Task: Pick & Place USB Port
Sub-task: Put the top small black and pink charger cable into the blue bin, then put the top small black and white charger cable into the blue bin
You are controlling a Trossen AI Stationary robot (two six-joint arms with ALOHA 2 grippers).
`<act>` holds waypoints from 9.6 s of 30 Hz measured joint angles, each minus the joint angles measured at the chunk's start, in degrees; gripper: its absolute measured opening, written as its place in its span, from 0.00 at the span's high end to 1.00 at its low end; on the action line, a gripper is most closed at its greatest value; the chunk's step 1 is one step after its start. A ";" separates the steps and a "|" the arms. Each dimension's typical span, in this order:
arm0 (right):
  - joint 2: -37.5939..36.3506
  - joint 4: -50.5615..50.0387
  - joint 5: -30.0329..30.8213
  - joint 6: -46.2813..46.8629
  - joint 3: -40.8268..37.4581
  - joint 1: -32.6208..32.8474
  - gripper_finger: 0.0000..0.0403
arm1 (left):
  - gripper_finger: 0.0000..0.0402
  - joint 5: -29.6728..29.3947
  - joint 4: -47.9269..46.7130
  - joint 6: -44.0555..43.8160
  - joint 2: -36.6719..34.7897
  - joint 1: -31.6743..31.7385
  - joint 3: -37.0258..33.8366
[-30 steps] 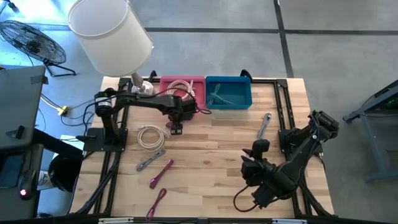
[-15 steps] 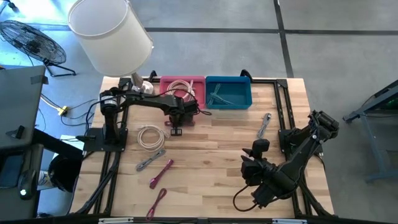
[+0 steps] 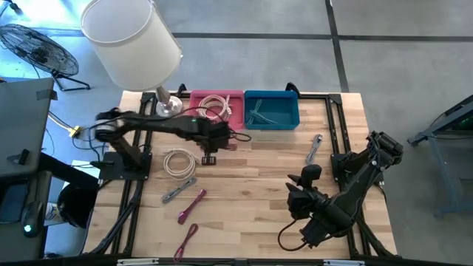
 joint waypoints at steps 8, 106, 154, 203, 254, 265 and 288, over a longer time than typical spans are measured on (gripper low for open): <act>-2.51 -1.48 14.29 9.01 -0.02 3.26 0.65 | 0.97 -6.97 15.10 2.50 -16.22 -9.23 0.11; -17.82 40.25 -14.89 -49.99 -0.33 -48.87 0.96 | 0.52 -14.46 28.60 17.17 -21.17 -15.64 -7.30; -6.34 10.80 -38.77 -40.87 -0.33 -71.02 0.49 | 0.52 -13.11 20.17 17.58 -21.15 -15.62 -7.30; -13.90 20.82 -54.03 17.16 -36.76 -72.10 0.49 | 0.52 -18.39 14.37 12.81 -21.00 -15.62 -17.86; -14.23 42.27 -58.71 6.10 -51.23 -76.25 0.95 | 0.52 -20.47 12.72 12.65 -21.02 -15.63 -17.86; -20.63 32.55 -56.36 4.26 -50.09 -69.99 0.95 | 0.52 -20.45 12.41 12.55 -21.02 -15.62 -17.86; -27.58 34.33 -37.98 -25.58 -19.17 -63.68 0.95 | 0.52 -20.64 14.71 12.35 -21.04 -15.62 -17.84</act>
